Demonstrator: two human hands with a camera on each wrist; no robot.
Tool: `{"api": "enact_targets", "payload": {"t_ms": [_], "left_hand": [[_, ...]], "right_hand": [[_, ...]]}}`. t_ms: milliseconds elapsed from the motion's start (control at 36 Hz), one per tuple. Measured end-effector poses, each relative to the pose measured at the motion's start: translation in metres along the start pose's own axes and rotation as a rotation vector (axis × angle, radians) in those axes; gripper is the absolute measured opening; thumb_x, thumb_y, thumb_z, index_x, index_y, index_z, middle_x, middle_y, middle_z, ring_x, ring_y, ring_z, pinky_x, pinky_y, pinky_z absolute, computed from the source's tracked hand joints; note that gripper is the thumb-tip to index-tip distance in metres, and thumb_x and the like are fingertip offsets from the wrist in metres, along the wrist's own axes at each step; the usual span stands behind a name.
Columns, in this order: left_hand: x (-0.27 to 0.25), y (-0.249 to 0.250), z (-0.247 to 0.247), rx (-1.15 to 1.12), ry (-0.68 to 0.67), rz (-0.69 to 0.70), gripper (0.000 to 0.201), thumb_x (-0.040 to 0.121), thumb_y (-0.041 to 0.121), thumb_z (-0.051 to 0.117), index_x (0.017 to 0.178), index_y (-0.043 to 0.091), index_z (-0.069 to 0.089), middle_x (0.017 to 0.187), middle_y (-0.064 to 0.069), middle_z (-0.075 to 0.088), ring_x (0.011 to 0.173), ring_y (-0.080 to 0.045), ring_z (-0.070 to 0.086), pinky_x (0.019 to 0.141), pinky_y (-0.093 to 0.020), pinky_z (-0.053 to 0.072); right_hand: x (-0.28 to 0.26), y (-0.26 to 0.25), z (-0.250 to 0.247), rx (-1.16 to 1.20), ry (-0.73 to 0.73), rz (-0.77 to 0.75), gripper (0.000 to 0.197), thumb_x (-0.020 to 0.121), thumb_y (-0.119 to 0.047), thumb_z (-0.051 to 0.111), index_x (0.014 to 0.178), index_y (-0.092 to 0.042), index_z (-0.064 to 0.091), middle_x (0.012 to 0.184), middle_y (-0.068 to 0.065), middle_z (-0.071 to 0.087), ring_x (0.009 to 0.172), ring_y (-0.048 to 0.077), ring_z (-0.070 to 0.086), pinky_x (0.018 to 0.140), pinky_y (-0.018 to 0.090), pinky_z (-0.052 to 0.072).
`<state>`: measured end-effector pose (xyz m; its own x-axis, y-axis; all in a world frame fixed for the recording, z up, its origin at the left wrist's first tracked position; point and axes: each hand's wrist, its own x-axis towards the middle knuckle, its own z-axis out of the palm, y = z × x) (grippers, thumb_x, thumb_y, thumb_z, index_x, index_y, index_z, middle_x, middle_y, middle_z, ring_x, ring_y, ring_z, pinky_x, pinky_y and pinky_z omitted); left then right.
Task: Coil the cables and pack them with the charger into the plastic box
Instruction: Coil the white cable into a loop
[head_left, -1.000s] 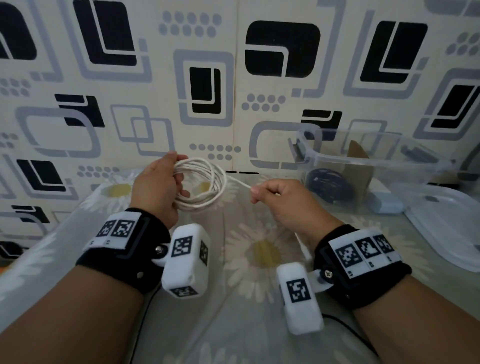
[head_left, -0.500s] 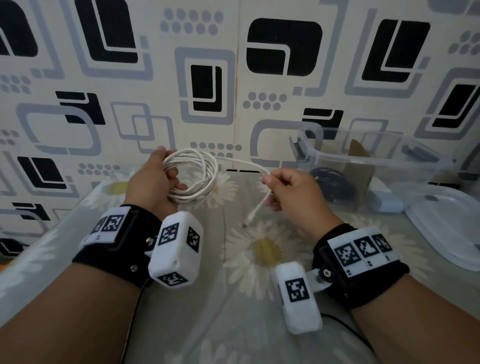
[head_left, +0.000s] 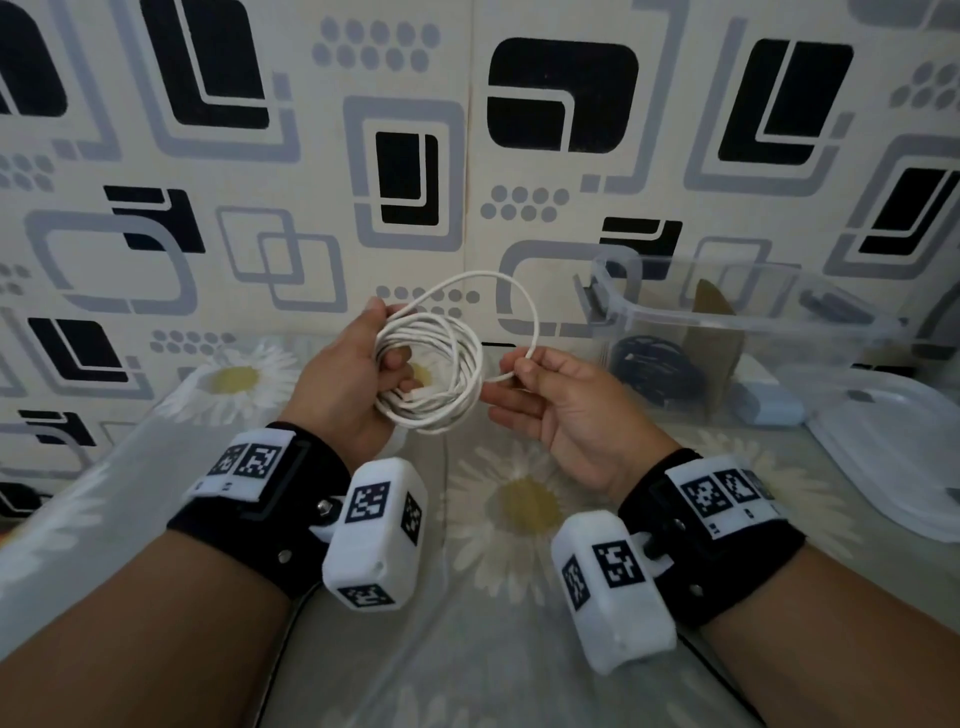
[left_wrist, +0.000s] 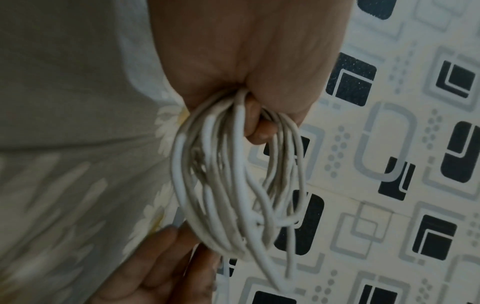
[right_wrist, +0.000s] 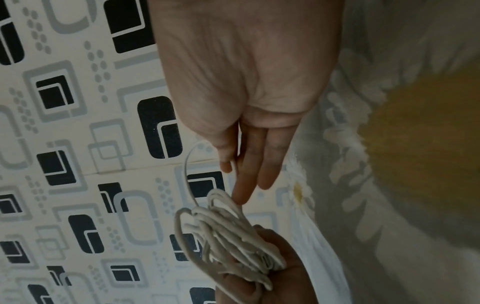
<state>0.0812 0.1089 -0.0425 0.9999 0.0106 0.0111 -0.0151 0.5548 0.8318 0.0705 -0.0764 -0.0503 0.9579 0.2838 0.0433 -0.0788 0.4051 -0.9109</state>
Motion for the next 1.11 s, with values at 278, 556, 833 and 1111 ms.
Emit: {"api": "enact_targets", "payload": {"t_ms": [278, 556, 833, 1111], "left_hand": [[-0.003, -0.002, 0.002, -0.059, -0.168, -0.017, 0.034, 0.101, 0.045, 0.041, 0.091, 0.020, 0.060, 0.057, 0.003, 0.033, 0.041, -0.007, 0.028, 0.039, -0.018, 0.031], [-0.004, -0.006, 0.005, -0.015, -0.162, 0.041, 0.031, 0.101, 0.043, 0.041, 0.098, 0.018, 0.059, 0.057, 0.003, 0.038, 0.044, -0.007, 0.033, 0.045, -0.020, 0.037], [0.001, -0.004, 0.000, 0.112, 0.028, 0.204, 0.032, 0.103, 0.038, 0.039, 0.104, 0.014, 0.061, 0.061, 0.005, 0.047, 0.050, -0.008, 0.040, 0.045, -0.022, 0.038], [-0.004, -0.012, 0.003, 0.470, 0.185, 0.348, 0.032, 0.104, 0.034, 0.038, 0.096, 0.018, 0.065, 0.060, -0.001, 0.047, 0.044, -0.009, 0.043, 0.047, -0.022, 0.044]], "right_hand": [[0.001, -0.001, -0.005, -0.010, 0.020, 0.046, 0.014, 0.095, -0.005, 0.053, 0.095, -0.019, 0.057, 0.072, -0.002, 0.070, 0.070, 0.013, 0.071, 0.057, 0.025, 0.050], [-0.003, 0.007, 0.006, -0.270, -0.083, 0.046, 0.017, 0.084, -0.004, 0.066, 0.088, -0.020, 0.070, 0.077, -0.003, 0.072, 0.068, 0.010, 0.067, 0.068, 0.028, 0.049], [0.000, 0.005, 0.002, -0.318, -0.007, -0.001, 0.041, 0.087, 0.010, 0.054, 0.120, -0.014, 0.055, 0.094, 0.007, 0.061, 0.077, 0.016, 0.062, 0.062, 0.026, 0.047], [-0.009, -0.006, 0.013, -0.901, -0.092, -0.724, 0.012, 0.083, -0.007, 0.072, 0.092, -0.015, 0.072, 0.082, -0.002, 0.064, 0.076, 0.003, 0.054, 0.073, 0.012, 0.041]]}}
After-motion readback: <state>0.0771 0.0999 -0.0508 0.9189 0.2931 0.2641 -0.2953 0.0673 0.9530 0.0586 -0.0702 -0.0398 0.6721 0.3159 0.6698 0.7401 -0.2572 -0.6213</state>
